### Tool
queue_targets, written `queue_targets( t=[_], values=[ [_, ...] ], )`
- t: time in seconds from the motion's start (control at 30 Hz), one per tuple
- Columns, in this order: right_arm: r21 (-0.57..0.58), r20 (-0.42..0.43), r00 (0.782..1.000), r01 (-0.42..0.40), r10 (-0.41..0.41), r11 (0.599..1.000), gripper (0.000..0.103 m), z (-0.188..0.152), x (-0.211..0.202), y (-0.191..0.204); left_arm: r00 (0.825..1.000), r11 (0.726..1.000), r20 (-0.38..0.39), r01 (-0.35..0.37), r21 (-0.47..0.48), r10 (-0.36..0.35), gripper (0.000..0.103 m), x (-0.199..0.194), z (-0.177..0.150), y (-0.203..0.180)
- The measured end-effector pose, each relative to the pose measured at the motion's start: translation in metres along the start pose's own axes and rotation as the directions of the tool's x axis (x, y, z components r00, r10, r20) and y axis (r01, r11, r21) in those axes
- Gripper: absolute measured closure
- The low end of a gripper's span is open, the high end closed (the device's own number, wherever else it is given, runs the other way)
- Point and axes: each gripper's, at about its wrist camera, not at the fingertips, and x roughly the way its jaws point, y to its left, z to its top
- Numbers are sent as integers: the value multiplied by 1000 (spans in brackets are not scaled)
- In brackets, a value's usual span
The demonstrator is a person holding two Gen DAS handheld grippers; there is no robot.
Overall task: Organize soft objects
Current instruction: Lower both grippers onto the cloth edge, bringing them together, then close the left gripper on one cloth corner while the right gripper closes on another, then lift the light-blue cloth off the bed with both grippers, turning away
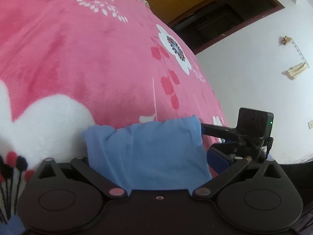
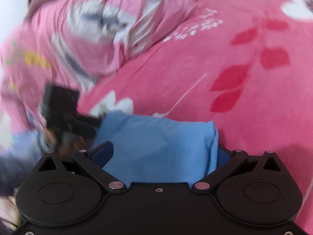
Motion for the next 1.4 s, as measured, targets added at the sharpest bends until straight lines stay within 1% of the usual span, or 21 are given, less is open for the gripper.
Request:
queue_targets(
  t=[0.1, 0.2, 0.23, 0.33, 0.4, 0.43, 0.47, 0.5, 0.53, 0.57, 0.6, 0.63, 0.7, 0.77, 0.83, 0.93, 0.97, 1.1, 1.2, 1.3, 1.4],
  values=[
    [-115, -4, 999, 39, -40, 993, 0, -6, 4, 10, 1000, 1000, 17, -7, -5, 8, 0, 0, -2, 0],
    [-176, 8, 993, 121, -122, 977, 0, -11, 8, 24, 999, 999, 45, -22, -50, 24, 0, -1, -2, 0],
    [-179, 20, 985, 171, -171, 969, 0, -13, 12, 32, 998, 998, 50, -29, -58, 32, 0, 0, -2, 0],
    [-146, 39, 969, 247, -244, 958, 0, -13, 21, 42, 996, 994, 81, -37, -101, 45, 1, -1, -2, 2],
    [-94, 41, 970, 241, -238, 966, 1, -10, 20, 39, 995, 991, 90, -39, -128, 51, 7, -4, -1, 4],
    [-52, 46, 972, 233, -231, 971, 6, -9, 16, 33, 995, 990, 85, -49, -132, 61, 10, -5, -1, 5],
    [-8, 52, 973, 226, -225, 974, 18, -8, 11, 27, 994, 989, 79, -62, -136, 73, 19, -6, 0, 6],
    [35, 58, 974, 218, -220, 975, 25, -8, 6, 22, 994, 988, 75, -72, -137, 82, 30, -8, 0, 6],
    [47, 59, 973, 218, -221, 975, 42, -8, 5, 20, 993, 986, 72, -79, -148, 90, 38, -10, -1, 9],
    [43, 58, 970, 234, -236, 971, 56, -9, 3, 19, 992, 981, 64, -92, -172, 104, 63, -13, -1, 14],
    [37, 57, 966, 251, -253, 967, 59, -10, 1, 18, 991, 972, 52, -110, -206, 124, 89, -15, -2, 23],
    [31, 56, 961, 268, -269, 963, 61, -11, -1, 17, 992, 964, 41, -109, -242, 123, 90, -17, -4, 32],
    [-11, 43, 963, 268, -267, 963, 70, -14, 1, 20, 995, 965, 52, -68, -253, 84, 92, -18, -7, 39],
    [-14, 37, 964, 264, -263, 964, 90, -17, 2, 23, 995, 978, 63, -67, -199, 81, 94, -18, -9, 35],
    [5, 43, 965, 260, -260, 965, 94, -20, 3, 24, 993, 983, 84, -71, -168, 86, 95, -19, -11, 29],
    [-26, 90, 954, 288, -285, 957, 95, -25, -2, 36, 982, 999, 187, -29, -32, 34, 96, -31, -17, 6],
    [-46, 125, 954, 280, -273, 959, 95, -26, -7, 43, 979, 1000, 202, -17, -3, 17, 96, -36, -19, -3],
    [-57, 247, 945, 235, -214, 970, 95, -31, -39, 67, 967, 998, 254, -12, 60, -4, 96, -59, -21, -44],
    [-60, 340, 925, 204, -172, 977, 95, -38, -69, 83, 948, 996, 305, 82, 47, -92, 96, -79, -24, -75],
    [-72, 418, 898, 186, -140, 980, 95, -45, -106, 106, 937, 989, 328, 87, 120, -122, 96, -92, -25, -119],
    [-70, 454, 881, 186, -134, 980, 94, -47, -130, 120, 932, 981, 337, 79, 176, -136, 96, -101, -28, -152]
  ],
)
